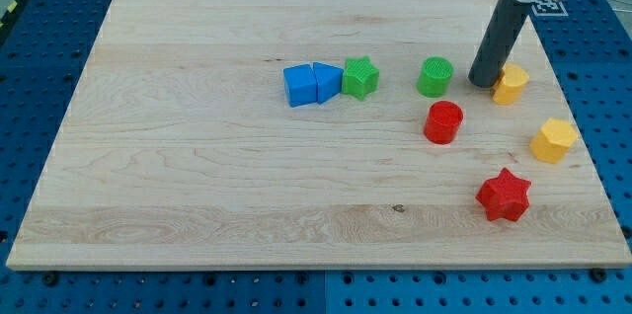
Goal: Move the green circle into the right side green star
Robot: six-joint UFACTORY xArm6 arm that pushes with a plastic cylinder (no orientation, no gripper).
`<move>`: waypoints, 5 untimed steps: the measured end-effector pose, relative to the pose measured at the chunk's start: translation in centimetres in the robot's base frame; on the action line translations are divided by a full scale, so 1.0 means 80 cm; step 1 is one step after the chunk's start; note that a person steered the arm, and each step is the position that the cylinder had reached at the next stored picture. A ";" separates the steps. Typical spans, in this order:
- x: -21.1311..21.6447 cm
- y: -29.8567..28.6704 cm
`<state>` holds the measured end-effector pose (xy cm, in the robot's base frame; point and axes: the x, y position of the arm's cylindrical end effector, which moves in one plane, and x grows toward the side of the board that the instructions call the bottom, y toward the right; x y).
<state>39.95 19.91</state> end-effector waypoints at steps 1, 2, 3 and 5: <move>0.000 -0.012; 0.000 -0.021; 0.000 -0.039; 0.000 -0.078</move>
<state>39.95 13.64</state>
